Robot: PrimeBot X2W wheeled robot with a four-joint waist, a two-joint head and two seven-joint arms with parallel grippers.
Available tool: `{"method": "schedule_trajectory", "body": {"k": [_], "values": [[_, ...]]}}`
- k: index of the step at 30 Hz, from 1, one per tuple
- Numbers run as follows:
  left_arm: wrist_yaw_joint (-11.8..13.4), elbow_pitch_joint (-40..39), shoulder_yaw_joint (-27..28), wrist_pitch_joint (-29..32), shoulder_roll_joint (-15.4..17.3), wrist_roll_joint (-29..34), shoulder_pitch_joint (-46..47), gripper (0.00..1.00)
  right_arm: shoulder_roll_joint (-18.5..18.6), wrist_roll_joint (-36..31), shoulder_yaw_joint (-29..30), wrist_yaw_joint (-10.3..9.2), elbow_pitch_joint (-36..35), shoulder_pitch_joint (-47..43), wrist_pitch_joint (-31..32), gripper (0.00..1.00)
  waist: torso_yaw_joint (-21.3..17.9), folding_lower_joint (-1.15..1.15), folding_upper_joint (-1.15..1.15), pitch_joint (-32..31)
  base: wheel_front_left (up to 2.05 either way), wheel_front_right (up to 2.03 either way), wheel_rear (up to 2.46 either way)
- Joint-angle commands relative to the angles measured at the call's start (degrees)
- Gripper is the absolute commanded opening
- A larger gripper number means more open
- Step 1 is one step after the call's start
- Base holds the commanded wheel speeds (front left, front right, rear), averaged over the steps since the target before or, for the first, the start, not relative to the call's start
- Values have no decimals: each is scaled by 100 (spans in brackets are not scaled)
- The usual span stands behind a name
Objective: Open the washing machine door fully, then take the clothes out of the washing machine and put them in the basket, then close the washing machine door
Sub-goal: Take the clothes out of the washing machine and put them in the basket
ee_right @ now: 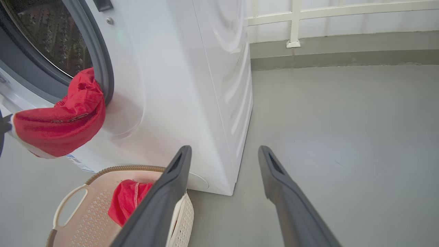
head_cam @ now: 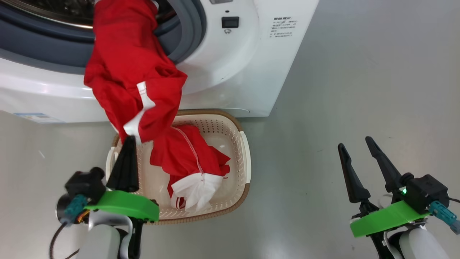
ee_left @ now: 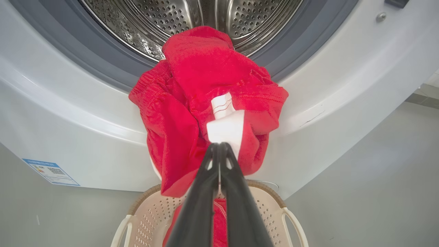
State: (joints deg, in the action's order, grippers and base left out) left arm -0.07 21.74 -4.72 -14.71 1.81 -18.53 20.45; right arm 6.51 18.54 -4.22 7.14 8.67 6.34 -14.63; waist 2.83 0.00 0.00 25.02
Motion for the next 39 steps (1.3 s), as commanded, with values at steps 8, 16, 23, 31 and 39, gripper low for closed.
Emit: {"method": "schedule_trajectory", "body": {"k": [8,16,23,31,39], "values": [[-223,1522,124,-29,109,394,810,0,-6,-15,-152,35,-176,228,-37,100,-80,0,0,298,0,0,0],[-338,2659,195,-29,109,583,1473,0,-32,-26,-167,35,-195,327,-37,100,-122,0,0,506,0,0,0],[-420,3389,158,-29,108,644,1989,0,-50,-29,-188,35,-210,424,-37,100,-147,0,0,668,0,0,0],[-385,3774,111,-29,108,663,2346,34,-65,-34,-204,35,-216,520,-37,100,-177,0,0,802,0,0,0],[-427,3797,161,-29,108,676,2456,90,-69,-32,-157,35,-203,547,-37,100,-169,0,0,828,0,0,0]]}}
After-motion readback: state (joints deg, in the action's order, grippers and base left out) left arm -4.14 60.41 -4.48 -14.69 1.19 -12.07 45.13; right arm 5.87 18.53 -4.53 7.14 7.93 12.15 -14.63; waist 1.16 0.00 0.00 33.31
